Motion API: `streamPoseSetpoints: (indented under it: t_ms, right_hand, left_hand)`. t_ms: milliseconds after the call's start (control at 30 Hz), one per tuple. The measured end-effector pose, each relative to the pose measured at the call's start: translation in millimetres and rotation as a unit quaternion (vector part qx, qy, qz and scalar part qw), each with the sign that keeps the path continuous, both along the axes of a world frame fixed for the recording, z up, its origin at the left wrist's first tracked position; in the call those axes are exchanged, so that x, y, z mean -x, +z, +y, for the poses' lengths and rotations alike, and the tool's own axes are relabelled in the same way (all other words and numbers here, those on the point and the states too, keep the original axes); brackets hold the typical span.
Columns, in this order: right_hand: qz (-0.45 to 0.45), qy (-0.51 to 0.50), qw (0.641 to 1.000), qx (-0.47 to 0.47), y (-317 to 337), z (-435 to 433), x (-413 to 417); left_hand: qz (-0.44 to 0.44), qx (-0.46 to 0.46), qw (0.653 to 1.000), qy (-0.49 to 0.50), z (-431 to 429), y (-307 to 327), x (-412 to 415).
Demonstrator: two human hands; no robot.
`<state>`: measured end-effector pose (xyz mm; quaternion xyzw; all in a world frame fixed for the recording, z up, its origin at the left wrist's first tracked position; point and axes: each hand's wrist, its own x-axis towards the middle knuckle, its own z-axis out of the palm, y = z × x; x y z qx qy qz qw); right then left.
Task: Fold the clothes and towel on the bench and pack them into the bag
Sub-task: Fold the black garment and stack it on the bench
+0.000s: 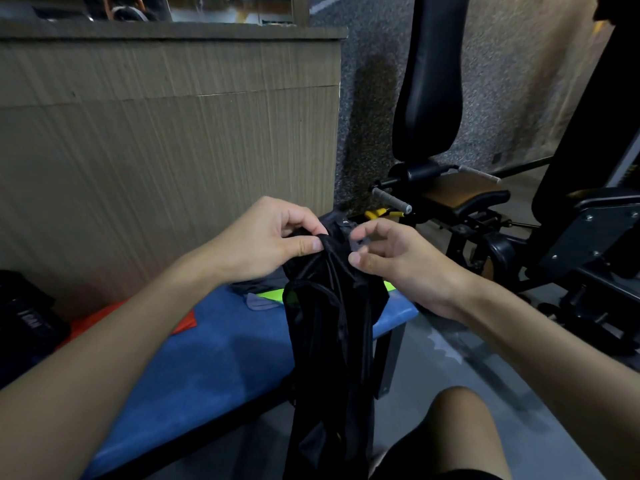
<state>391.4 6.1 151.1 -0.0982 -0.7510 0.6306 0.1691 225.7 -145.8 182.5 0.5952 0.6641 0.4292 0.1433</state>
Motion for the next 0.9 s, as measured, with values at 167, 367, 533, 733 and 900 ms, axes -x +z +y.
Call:
streamPoseSetpoints:
  t_ms: [167,367,533,733,900]
  right_hand:
    - [-0.021,0.059,0.998,0.019,9.0,4.3,-9.6]
    - [0.098,0.028,0.985,0.140,13.9,7.4,-9.8]
    - [0.103,0.033,0.983,0.149,12.5,4.5,-7.8]
    - [0.108,0.010,0.981,0.161,11.8,3.3,-8.7]
    - [0.074,0.012,0.981,0.180,14.2,6.2,-10.4]
  left_hand:
    - [-0.011,-0.002,1.000,0.010,-0.9,-5.4,6.8]
    - [0.004,0.023,1.000,-0.008,-4.7,-9.6,-3.9]
    - [0.010,-0.009,0.999,0.031,2.8,-18.2,-15.8]
    - [0.014,-0.059,0.996,0.071,9.3,-24.8,-16.5]
    - [0.014,-0.077,0.996,0.052,7.8,-21.5,-16.7]
